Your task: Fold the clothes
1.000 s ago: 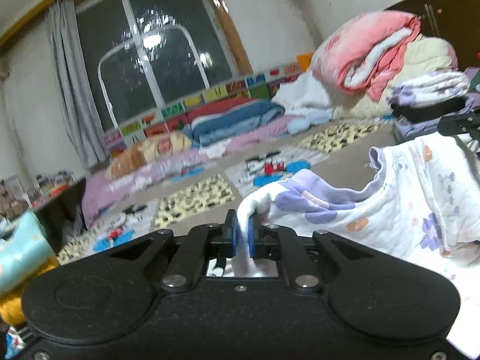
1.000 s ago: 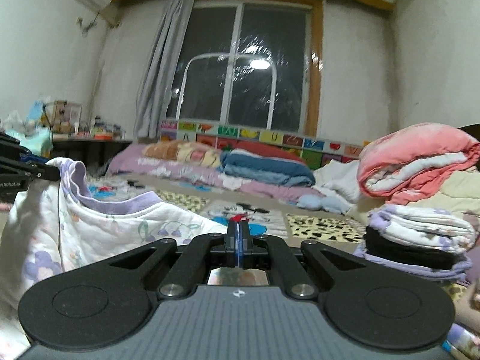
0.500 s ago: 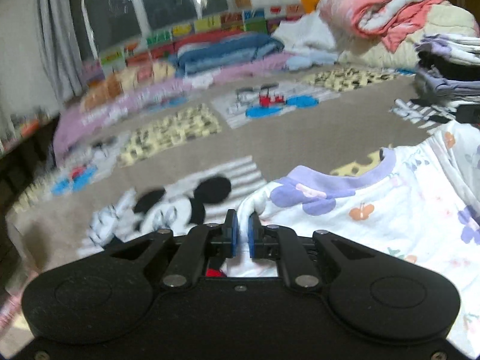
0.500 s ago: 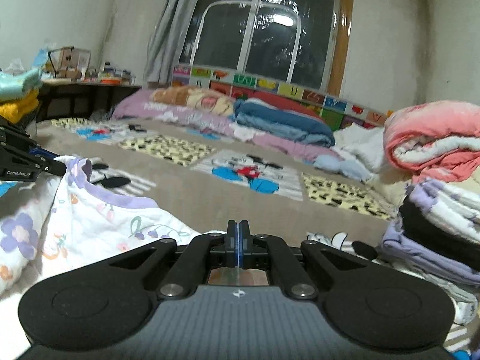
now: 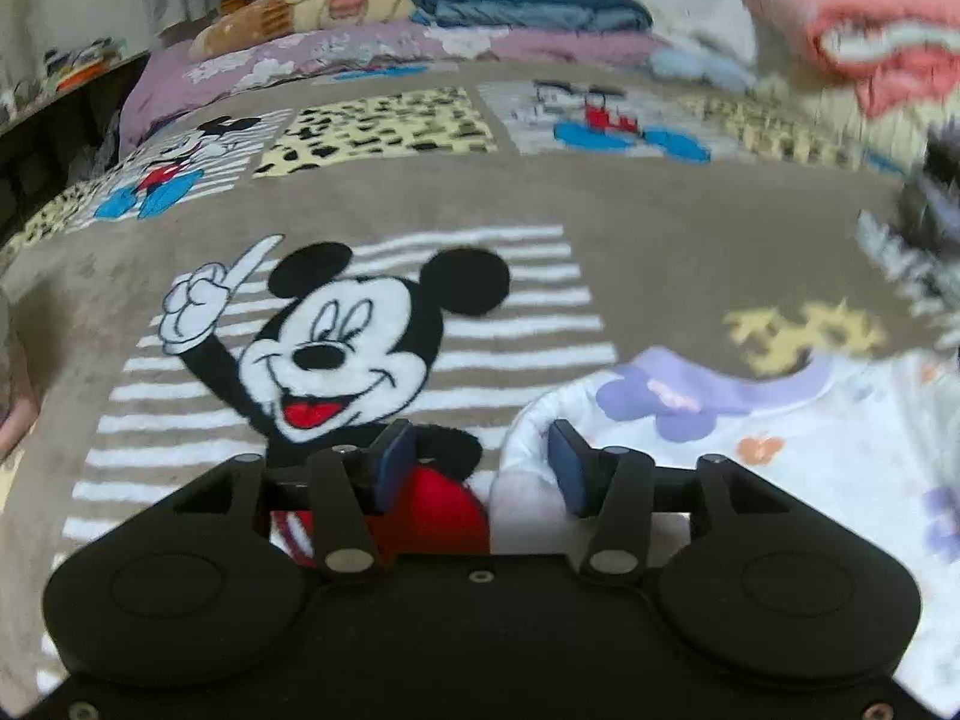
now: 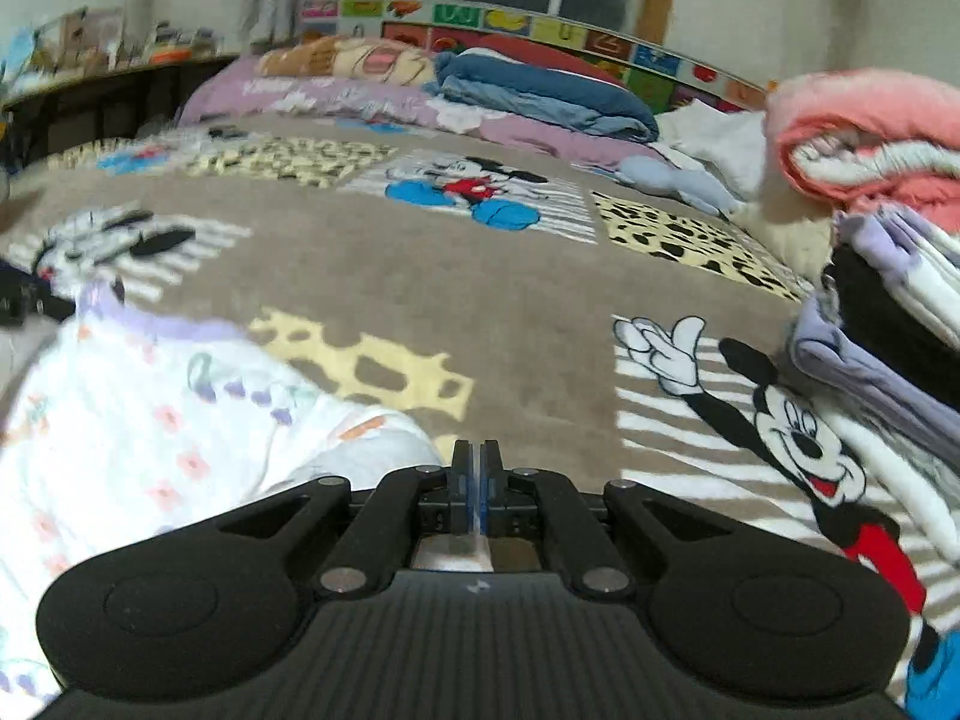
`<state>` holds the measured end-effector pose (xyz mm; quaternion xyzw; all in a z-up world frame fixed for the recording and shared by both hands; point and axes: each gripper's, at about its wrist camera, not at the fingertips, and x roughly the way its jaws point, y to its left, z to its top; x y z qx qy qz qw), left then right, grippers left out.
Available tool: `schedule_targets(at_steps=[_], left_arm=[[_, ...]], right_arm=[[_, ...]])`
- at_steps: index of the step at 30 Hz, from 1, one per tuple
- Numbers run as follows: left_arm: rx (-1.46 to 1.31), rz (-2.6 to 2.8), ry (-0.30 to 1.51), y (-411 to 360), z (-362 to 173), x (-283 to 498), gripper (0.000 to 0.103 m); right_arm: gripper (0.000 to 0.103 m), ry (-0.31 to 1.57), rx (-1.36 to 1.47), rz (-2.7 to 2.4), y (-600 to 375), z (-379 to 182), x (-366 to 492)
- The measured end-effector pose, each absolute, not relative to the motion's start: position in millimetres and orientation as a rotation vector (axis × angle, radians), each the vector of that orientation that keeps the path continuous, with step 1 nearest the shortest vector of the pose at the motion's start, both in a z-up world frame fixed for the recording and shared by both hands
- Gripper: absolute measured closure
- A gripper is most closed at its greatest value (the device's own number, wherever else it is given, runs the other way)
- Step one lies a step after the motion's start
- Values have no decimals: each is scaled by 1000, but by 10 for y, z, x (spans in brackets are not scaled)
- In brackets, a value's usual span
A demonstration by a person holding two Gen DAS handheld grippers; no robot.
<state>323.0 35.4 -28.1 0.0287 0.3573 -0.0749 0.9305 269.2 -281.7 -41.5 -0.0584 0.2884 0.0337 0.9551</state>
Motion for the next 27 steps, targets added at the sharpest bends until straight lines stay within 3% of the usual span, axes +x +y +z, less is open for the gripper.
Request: schedule_targets(at_steps=[3, 11, 13, 20, 27], left_arm=[[-4, -133, 693, 468, -140, 2967, 43], [-235, -173, 659, 625, -53, 1985, 33], [-293, -195, 667, 614, -105, 1691, 29], [-389, -226, 696, 495, -251, 843, 19], [-523, -259, 638, 545, -304, 388, 19]], right_arm=[[88, 539, -68, 51, -2933, -225, 2518], [80, 463, 171, 74, -3146, 62, 1736], [76, 461, 226, 103, -3105, -7, 1481], [76, 500, 380, 175, -2935, -377, 734], [70, 540, 572, 205, -3035, -632, 510]])
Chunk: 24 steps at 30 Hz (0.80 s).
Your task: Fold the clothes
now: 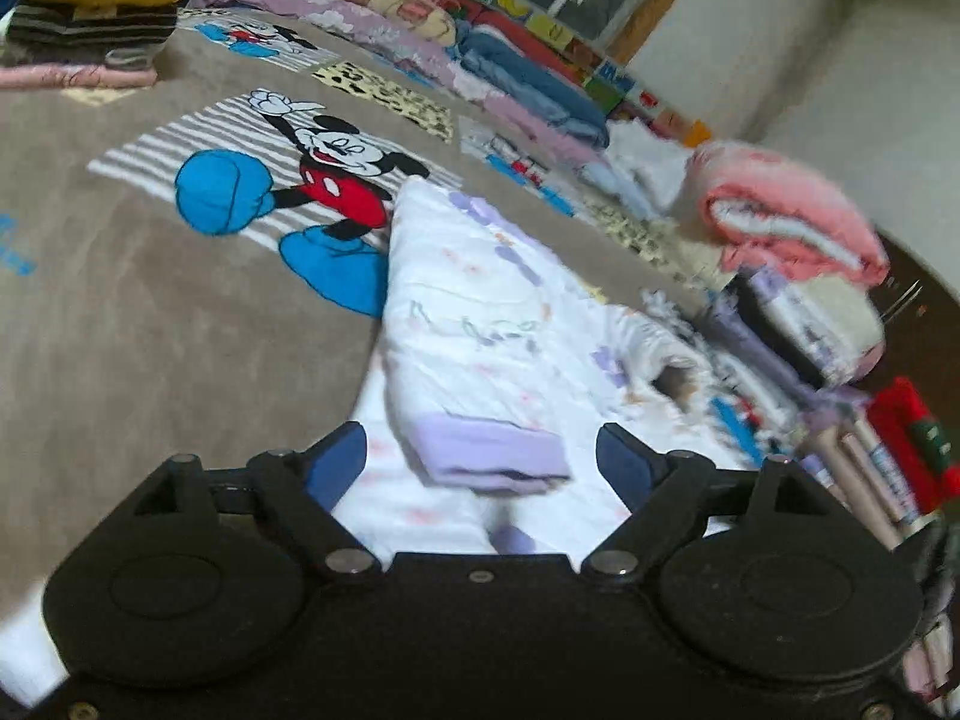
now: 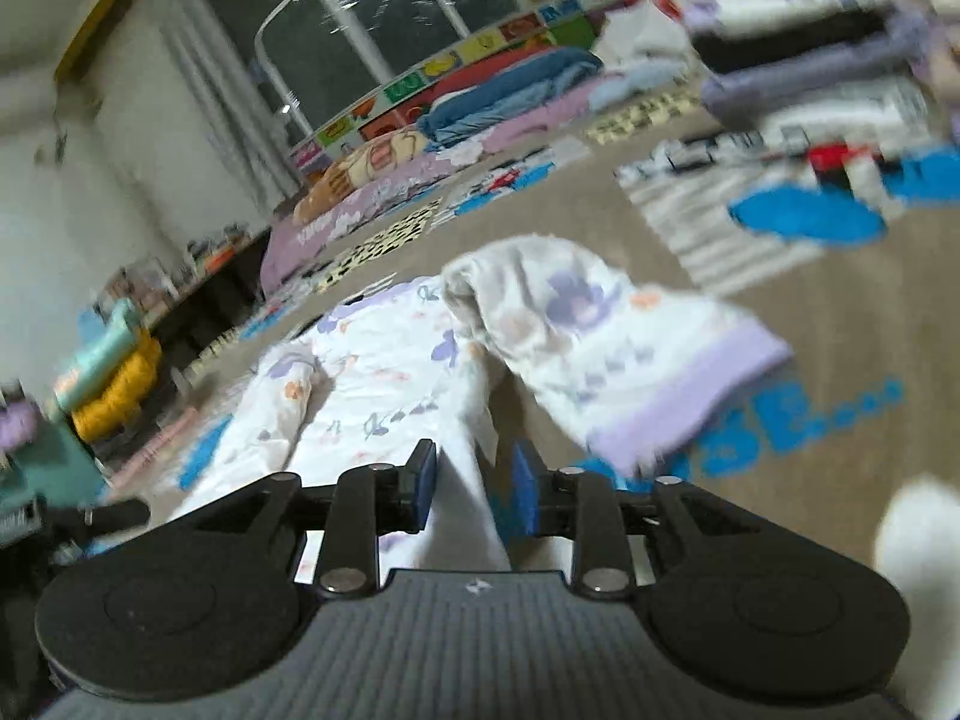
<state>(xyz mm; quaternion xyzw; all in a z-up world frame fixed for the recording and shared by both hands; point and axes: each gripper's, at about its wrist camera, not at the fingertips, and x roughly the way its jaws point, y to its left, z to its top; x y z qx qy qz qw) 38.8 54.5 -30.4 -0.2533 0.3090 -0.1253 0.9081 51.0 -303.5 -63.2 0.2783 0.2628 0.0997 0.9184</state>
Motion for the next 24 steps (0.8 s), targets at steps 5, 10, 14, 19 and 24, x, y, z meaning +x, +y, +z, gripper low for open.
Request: schedule_targets(at_steps=[5, 10, 14, 19, 24], left_arm=[[-581, -267, 612, 495, -394, 208, 19], [-627, -309, 584, 389, -434, 171, 21], [-627, -264, 581, 339, -505, 208, 26], [-648, -219, 573, 349, -560, 378, 30], [-688, -178, 567, 424, -583, 595, 77]], right_arm=[[70, 561, 679, 238, -3085, -882, 479], [71, 546, 730, 263, -3088, -1002, 475], [71, 524, 743, 293, -3103, -1075, 485], [71, 485, 729, 323, -3100, -1117, 497], [71, 460, 738, 343, -3135, -1126, 486]])
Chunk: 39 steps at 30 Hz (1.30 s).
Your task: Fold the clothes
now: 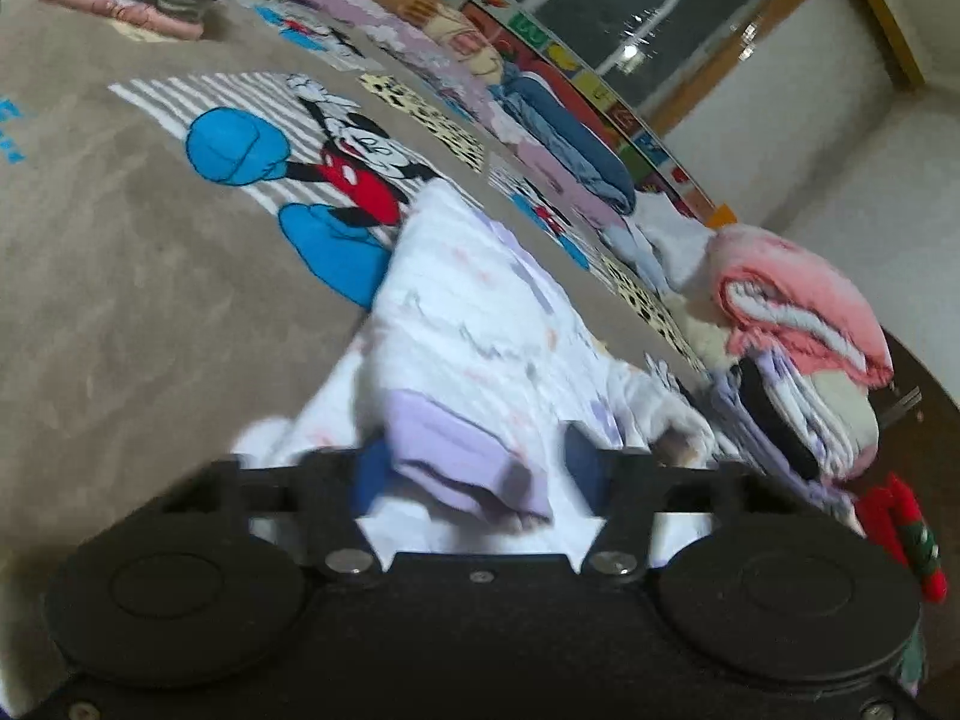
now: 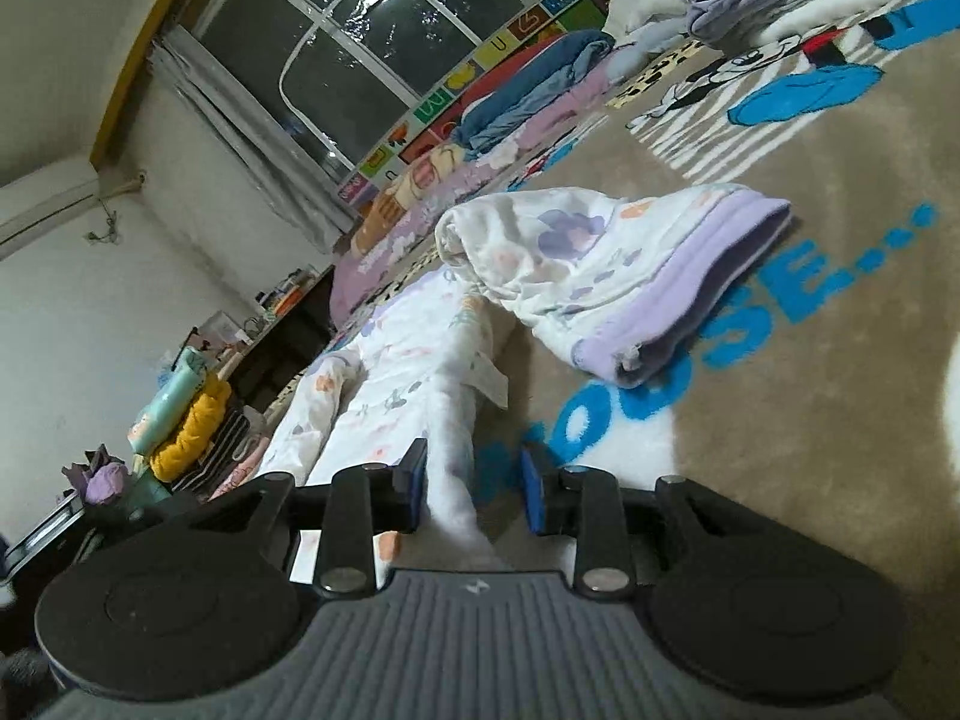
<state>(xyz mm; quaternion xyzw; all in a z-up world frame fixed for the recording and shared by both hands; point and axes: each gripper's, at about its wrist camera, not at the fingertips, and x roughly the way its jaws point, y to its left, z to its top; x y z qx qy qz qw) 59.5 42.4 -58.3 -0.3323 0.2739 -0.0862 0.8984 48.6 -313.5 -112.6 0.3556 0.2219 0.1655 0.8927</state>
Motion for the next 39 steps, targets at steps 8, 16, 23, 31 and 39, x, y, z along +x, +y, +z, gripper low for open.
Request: schedule_targets(at_steps=[8, 16, 23, 31, 39], left_arm=[[-678, -180, 466, 820, -343, 606, 94], [-632, -139, 413, 1409, 35, 921, 94], [-445, -100, 467, 1769, 319, 1436, 96], [-183, -13, 476, 1966, 373, 1836, 97], [-46, 81, 505, 2244, 81, 2281, 97]], right_arm=[[70, 447, 734, 346, -3127, -1128, 499], [70, 442, 728, 347, -3100, -1134, 496], [70, 438, 723, 346, -3104, -1142, 501], [71, 433, 730, 359, -3116, -1168, 506], [71, 433, 737, 372, -3115, -1175, 522]])
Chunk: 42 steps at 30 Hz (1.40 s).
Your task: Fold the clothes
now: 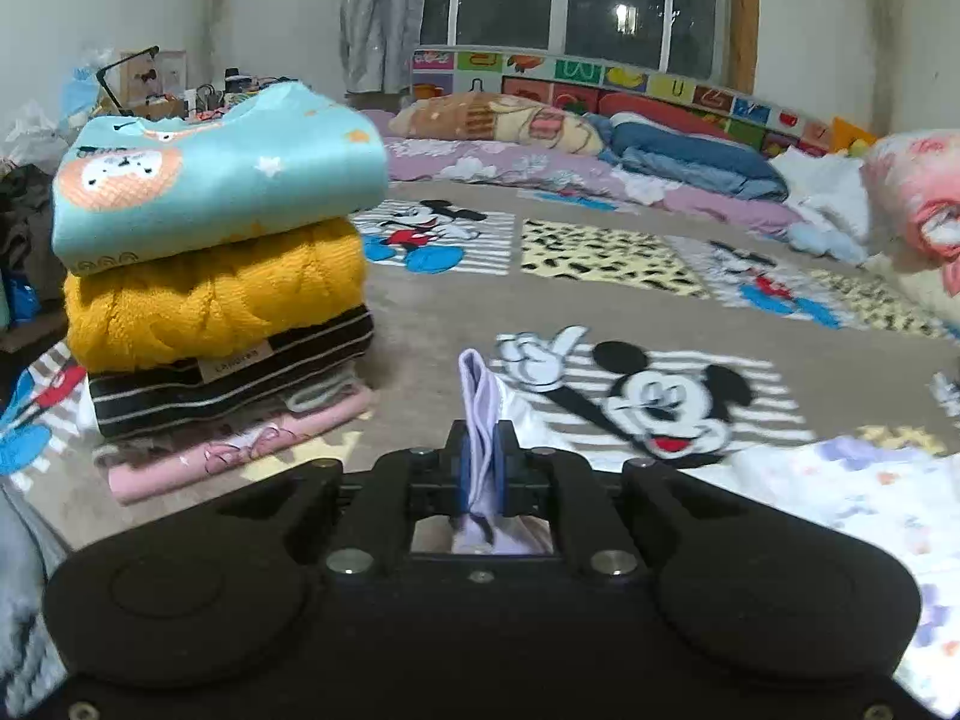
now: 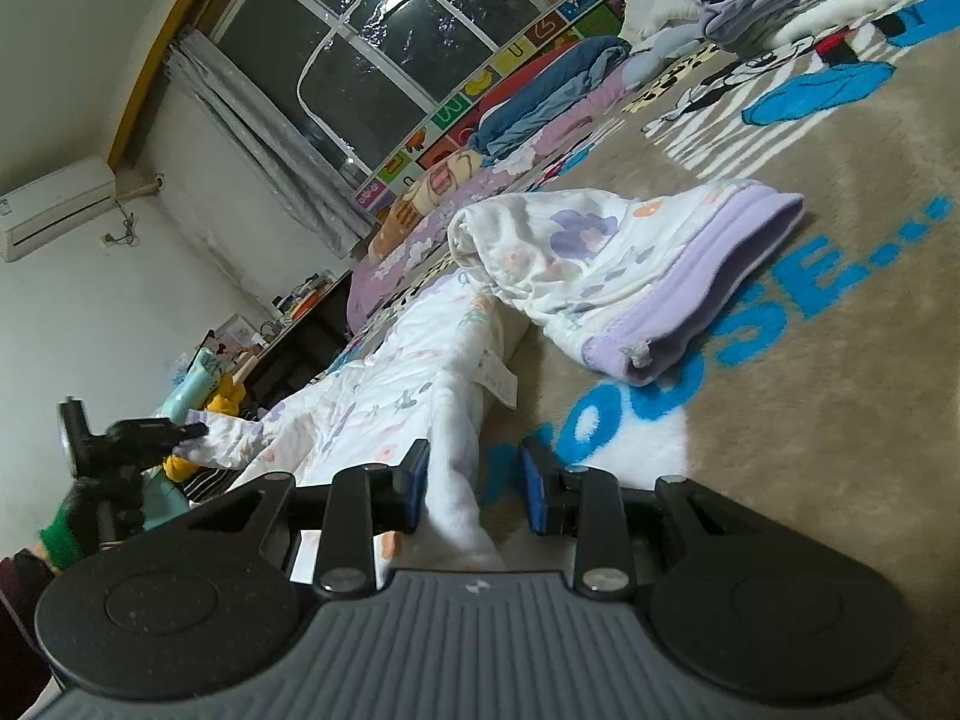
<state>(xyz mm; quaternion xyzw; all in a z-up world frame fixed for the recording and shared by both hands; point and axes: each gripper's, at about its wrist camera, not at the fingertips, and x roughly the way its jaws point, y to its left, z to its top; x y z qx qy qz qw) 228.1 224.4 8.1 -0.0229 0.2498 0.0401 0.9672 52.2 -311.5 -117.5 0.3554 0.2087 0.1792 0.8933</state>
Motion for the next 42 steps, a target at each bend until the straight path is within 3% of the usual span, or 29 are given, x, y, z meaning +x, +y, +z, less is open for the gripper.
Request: schedule_targets(at_steps=[17, 19, 21, 23, 35, 42], left_arm=[[150, 145, 599, 2311, -669, 2696, 97], [156, 163, 621, 2305, -673, 2726, 90], [140, 196, 633, 2332, -633, 2720, 63], [116, 240, 640, 2394, -564, 2658, 57], [-41, 117, 532, 1871, -21, 2122, 59], [-53, -38, 582, 1123, -219, 2547, 72]], right_arm=[[78, 428, 772, 420, -3147, -1222, 559], [79, 430, 776, 423, -3148, -1226, 564], [80, 432, 779, 425, -3149, -1230, 569], [80, 434, 780, 424, -3150, -1230, 566], [81, 443, 768, 398, -3139, -1197, 533], [81, 441, 759, 388, -3114, -1199, 531]])
